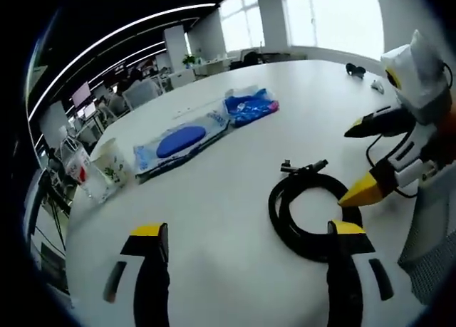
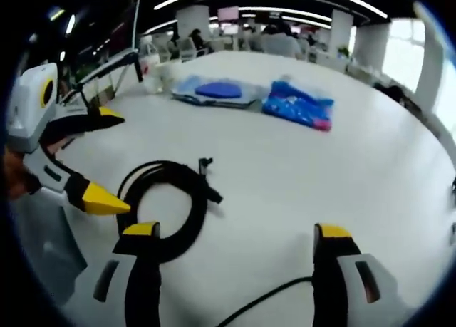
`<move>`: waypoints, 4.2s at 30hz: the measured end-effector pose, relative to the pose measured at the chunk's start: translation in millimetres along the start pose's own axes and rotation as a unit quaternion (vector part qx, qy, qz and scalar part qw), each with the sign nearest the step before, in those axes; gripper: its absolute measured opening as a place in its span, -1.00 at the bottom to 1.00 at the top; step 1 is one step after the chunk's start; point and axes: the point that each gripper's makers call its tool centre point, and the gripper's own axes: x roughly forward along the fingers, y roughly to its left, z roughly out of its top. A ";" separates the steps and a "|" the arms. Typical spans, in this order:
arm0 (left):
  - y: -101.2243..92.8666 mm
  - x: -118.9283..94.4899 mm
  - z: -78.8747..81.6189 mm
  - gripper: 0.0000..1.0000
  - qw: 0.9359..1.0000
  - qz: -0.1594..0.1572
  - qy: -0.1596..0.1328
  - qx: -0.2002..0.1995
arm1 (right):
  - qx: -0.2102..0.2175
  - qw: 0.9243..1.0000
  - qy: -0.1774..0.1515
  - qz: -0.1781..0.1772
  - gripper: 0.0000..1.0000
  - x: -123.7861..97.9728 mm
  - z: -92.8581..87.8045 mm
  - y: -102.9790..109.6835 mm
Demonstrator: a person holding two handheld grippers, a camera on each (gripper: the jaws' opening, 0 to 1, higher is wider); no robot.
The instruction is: Arrange the tabletop items into an orderly group along one side of the table until the central work area is clear of visible clutter.
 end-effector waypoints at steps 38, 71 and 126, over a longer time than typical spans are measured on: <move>-36.7 16.2 -14.7 -0.26 0.996 -0.036 0.068 -0.043 | -0.008 1.000 0.005 0.001 0.15 13.2 2.7 25.7; -32.8 16.2 -20.1 -0.66 0.993 -0.042 0.093 -0.054 | -0.054 0.998 0.003 0.016 -0.84 19.5 10.0 52.0; -9.2 1.3 7.7 -0.78 0.989 -0.034 0.105 -0.102 | 0.024 0.999 -0.015 0.039 -0.97 7.1 50.6 50.0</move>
